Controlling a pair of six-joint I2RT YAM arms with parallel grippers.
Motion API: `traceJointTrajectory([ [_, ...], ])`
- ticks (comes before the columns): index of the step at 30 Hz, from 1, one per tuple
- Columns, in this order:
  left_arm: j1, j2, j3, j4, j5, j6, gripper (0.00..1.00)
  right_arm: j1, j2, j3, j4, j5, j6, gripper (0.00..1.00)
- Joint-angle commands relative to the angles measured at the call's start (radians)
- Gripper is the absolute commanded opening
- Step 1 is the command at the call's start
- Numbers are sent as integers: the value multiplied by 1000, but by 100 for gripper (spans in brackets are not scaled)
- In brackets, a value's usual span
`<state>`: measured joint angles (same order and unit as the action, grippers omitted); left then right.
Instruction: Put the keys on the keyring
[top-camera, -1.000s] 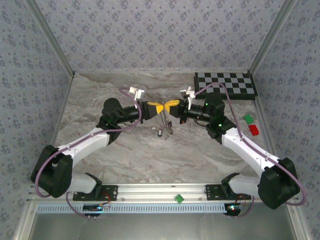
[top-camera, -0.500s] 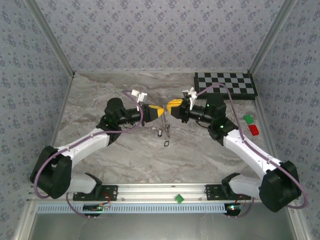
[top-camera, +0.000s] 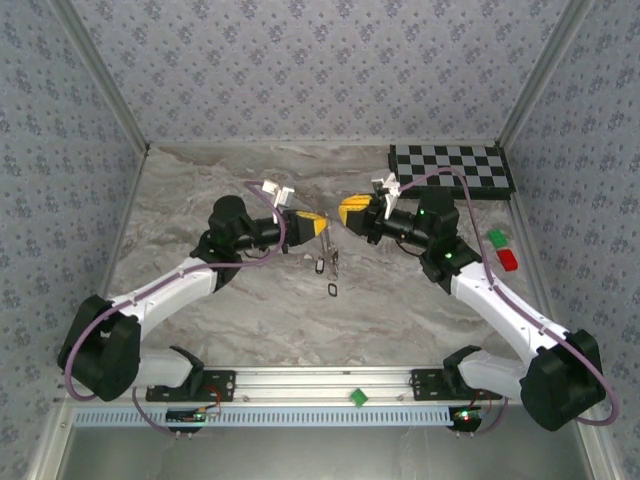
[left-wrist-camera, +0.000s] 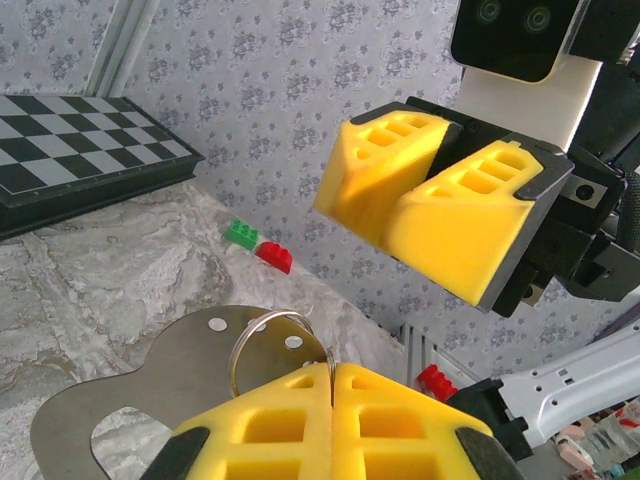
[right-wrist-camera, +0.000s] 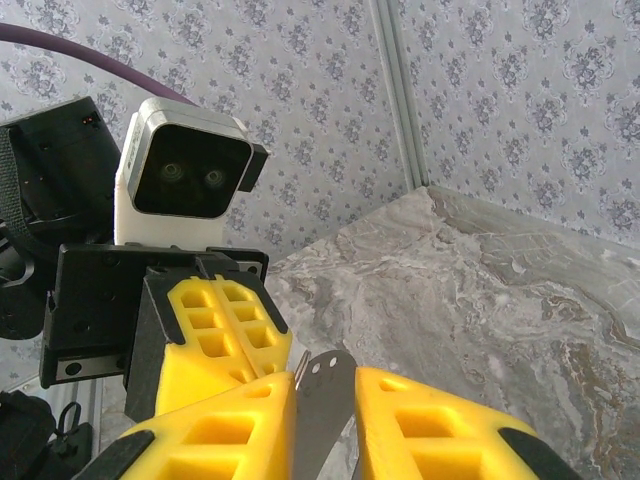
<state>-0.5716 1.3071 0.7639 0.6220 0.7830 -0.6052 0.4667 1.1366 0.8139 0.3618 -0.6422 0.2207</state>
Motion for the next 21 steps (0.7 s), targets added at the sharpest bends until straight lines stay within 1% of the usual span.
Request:
traceJointTrajectory([
  [1,-5,-46,42,-12,-23,42,0,-3,-1,-11,-6,6,-2,23],
  [4,-6,-63,45,-66,-72,79,0,-4,4,-13,-8,9,-3,24],
  [6,-7,-87,44,-125,-143,115,0,-4,7,-13,-16,17,-7,25],
  [10,-19,-158,25,-242,-345,222,0,-1,18,-26,-24,55,-9,25],
  [13,-32,-211,6,-305,-466,280,0,6,35,-23,-59,118,-14,25],
  [16,-34,-268,-26,-331,-537,308,0,18,86,15,-143,142,-27,26],
  [18,-33,-307,-46,-357,-577,331,0,36,126,36,-196,181,-40,27],
  [21,-34,-357,-66,-415,-634,358,0,59,194,53,-235,230,-38,30],
])
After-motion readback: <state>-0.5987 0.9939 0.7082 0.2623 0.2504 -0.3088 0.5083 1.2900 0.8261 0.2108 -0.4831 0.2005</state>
